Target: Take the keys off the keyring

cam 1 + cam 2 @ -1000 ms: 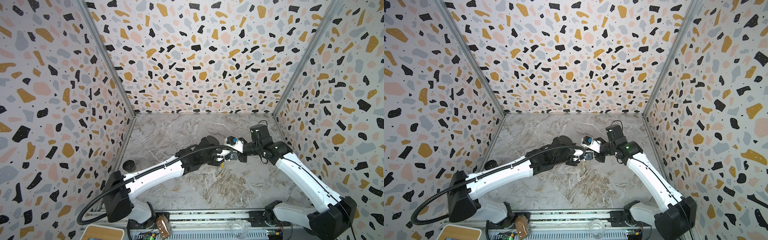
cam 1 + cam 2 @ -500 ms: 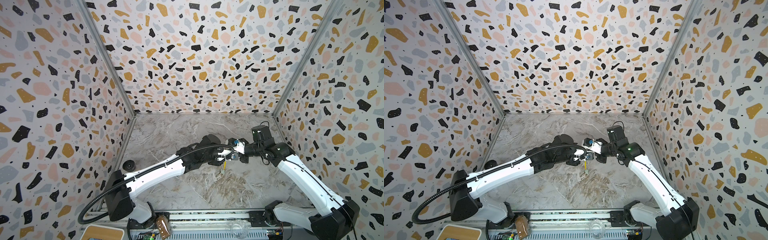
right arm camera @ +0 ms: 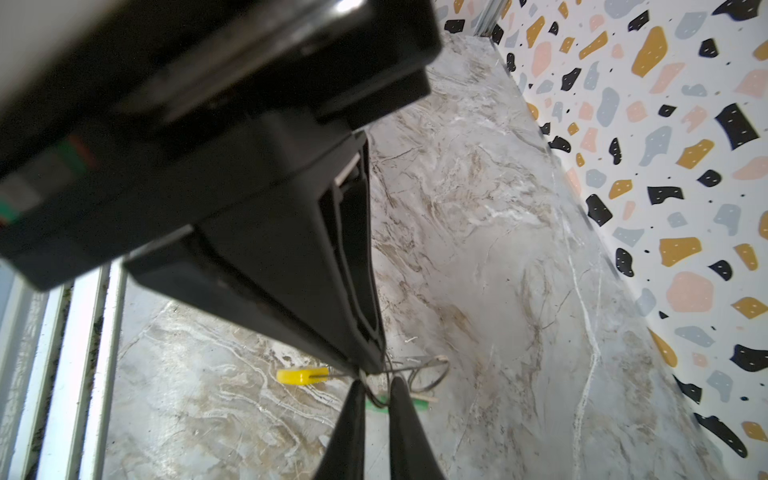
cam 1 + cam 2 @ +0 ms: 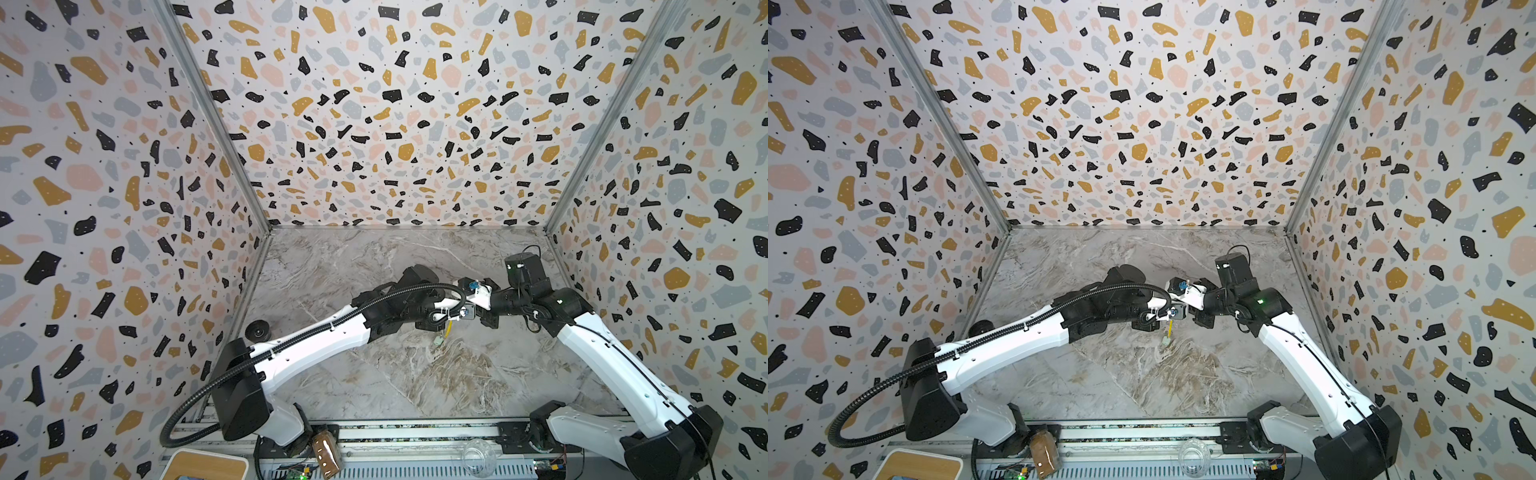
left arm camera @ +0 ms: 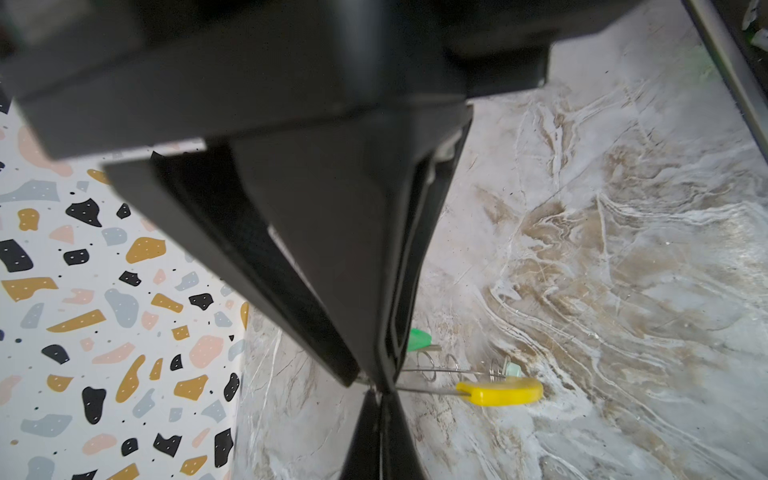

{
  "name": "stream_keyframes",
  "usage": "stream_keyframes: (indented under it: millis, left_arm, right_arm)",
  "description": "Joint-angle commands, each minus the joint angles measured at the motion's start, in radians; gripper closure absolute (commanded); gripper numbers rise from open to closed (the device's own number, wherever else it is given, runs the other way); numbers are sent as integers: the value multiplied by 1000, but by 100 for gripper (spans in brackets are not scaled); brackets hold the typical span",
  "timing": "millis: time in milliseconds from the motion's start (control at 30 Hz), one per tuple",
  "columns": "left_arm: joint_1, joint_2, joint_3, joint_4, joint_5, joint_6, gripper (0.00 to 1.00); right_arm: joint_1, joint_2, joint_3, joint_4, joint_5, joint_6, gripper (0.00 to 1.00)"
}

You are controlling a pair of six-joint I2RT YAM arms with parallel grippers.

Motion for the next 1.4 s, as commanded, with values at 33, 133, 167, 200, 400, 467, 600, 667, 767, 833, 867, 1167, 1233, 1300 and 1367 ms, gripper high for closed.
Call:
stream_keyframes:
  millis: [33, 133, 167, 200, 400, 467, 600, 667, 767, 833, 867, 1167, 1233, 1300, 1367]
  left_arm:
    - [30, -16, 17, 68, 69, -122, 100]
    - [34, -15, 18, 66, 87, -126, 100]
    - [37, -17, 17, 70, 94, -131, 100]
    - [39, -16, 17, 69, 101, -133, 100]
    - [54, -26, 6, 95, 135, -151, 100]
    - [58, -29, 2, 108, 147, -161, 100]
    - [77, -39, -16, 149, 191, -193, 100]
    - [85, -48, -28, 175, 210, -216, 100]
    - [98, -56, -40, 207, 229, -243, 100]
    - [103, -58, -45, 225, 241, -257, 100]
    - [106, -59, -49, 233, 244, -263, 100]
    - [112, -65, -70, 303, 275, -315, 100]
    - [112, -65, -73, 308, 285, -319, 100]
    - [113, -62, -74, 309, 290, -322, 100]
    - [113, -64, -76, 313, 287, -326, 100]
  right_arm:
    - [-17, -70, -24, 71, -9, -34, 83]
    - [-40, -88, -36, 82, -30, -23, 82]
    - [-45, -97, -39, 84, -32, -20, 81]
    - [-56, -105, -48, 93, -32, -13, 80]
    - [-114, -165, -128, 162, -50, 47, 75]
    - [-122, -179, -161, 193, -49, 75, 72]
    - [-134, -214, -234, 255, -50, 140, 69]
    - [-134, -230, -268, 291, -55, 174, 67]
    - [-134, -251, -323, 361, -60, 248, 62]
    - [-134, -264, -355, 422, -59, 304, 62]
    - [-133, -269, -365, 445, -58, 322, 61]
    - [-130, -279, -429, 617, -67, 431, 59]
    - [-128, -278, -437, 650, -69, 445, 59]
    - [-128, -270, -438, 674, -80, 453, 59]
    - [-126, -258, -430, 688, -95, 464, 59]
